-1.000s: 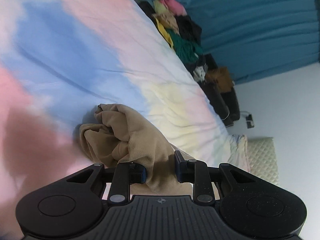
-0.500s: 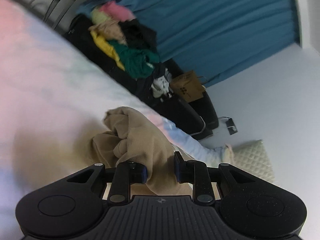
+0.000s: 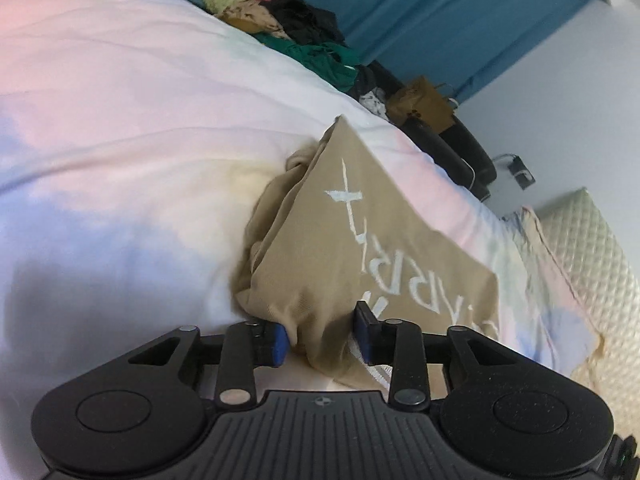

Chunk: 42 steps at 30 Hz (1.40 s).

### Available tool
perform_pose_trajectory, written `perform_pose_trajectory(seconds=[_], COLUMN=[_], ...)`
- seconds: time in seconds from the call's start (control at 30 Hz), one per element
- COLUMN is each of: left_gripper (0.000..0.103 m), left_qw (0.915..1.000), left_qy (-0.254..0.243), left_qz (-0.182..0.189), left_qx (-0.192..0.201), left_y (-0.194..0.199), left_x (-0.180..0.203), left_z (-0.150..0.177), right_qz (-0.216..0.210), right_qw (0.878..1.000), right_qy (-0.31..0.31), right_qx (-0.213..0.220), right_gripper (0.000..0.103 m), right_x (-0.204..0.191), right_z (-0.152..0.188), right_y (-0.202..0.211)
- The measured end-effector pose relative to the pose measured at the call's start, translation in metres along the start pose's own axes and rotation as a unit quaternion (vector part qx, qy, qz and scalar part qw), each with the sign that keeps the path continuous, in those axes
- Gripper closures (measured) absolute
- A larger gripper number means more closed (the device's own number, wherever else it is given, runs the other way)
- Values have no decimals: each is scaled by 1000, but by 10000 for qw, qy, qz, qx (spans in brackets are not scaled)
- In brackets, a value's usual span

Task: Fold clothes

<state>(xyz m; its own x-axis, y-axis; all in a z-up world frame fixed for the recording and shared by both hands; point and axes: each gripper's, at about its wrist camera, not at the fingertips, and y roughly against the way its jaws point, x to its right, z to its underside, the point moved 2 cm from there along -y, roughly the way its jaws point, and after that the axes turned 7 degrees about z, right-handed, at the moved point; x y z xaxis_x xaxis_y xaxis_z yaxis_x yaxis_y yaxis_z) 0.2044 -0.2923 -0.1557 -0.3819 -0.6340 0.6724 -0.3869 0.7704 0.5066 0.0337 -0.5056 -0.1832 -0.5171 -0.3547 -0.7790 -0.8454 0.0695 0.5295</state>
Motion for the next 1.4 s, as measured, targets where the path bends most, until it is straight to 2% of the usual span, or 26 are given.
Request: perform_pose_trajectory(seconds=[0.07, 0.1, 0.17, 0.3, 0.47, 0.5, 0.53, 0.57, 0.6, 0.63, 0.73, 0.87, 1.0, 1.13, 1.23, 1.3, 1.4], left_gripper=[61, 61, 56, 47, 33, 26, 20, 17, 13, 9, 1, 0, 0, 0, 0, 0, 0], left_qw=[9998, 9995, 9989, 9959, 9890, 9866, 9837, 9806, 9783, 9759, 9651, 9505, 9394, 9351, 9350, 9345, 9289], left_qy=[-194, -290, -399, -781, -1400, -1551, -1702, -1853, -1956, -2056, -2426, -2829, -3088, -3136, -3100, -3108, -3255], left_qz=[-47, -84, -208, -421, -465, -495, -524, -553, -546, -537, -609, -637, -644, -623, -567, -535, -626], left_qx=[-4, -23, -138, -180, 62, 146, 231, 316, 405, 495, 776, 1114, 1342, 1530, 1626, 1649, 1652], left_y=[8, 14, 18, 53, 107, 118, 129, 140, 151, 162, 198, 239, 284, 324, 345, 356, 361], left_x=[1, 3, 12, 36, 83, 95, 107, 119, 131, 143, 170, 196, 209, 208, 202, 197, 193], left_z=[5, 6, 3, 3, 1, 0, -1, -2, -3, -3, 3, 14, 32, 52, 68, 78, 92], right_qz=[25, 137, 435, 1000, 1009, 994, 978, 946, 886, 808, 622, 535, 435, 414, 397, 361, 359], right_qw=[10000, 9998, 9985, 9942, 9908, 9897, 9882, 9868, 9851, 9838, 9762, 9615, 9492, 9376, 9283, 9237, 9182], right_qy=[-62, -102, -195, 69, 776, 959, 1144, 1307, 1471, 1592, 2051, 2608, 2931, 3184, 3378, 3466, 3555], right_qx=[-35, -103, -257, -393, -454, -369, -276, -151, 21, 150, 332, 687, 1058, 1334, 1499, 1591, 1709], right_gripper=[70, 68, 68, 67, 67, 63, 46, 34, 13, 9, 11, 10, 10, 10, 10, 10, 10], right_x=[2, 0, -10, -30, -64, -73, -82, -91, -101, -107, -134, -158, -167, -165, -160, -155, -148], right_z=[-1, -3, -9, -6, -3, -3, -3, -4, -6, -6, -4, 8, 25, 45, 63, 75, 91], right_y=[2, 3, 6, 33, 72, 84, 96, 108, 121, 134, 166, 207, 245, 273, 287, 294, 299])
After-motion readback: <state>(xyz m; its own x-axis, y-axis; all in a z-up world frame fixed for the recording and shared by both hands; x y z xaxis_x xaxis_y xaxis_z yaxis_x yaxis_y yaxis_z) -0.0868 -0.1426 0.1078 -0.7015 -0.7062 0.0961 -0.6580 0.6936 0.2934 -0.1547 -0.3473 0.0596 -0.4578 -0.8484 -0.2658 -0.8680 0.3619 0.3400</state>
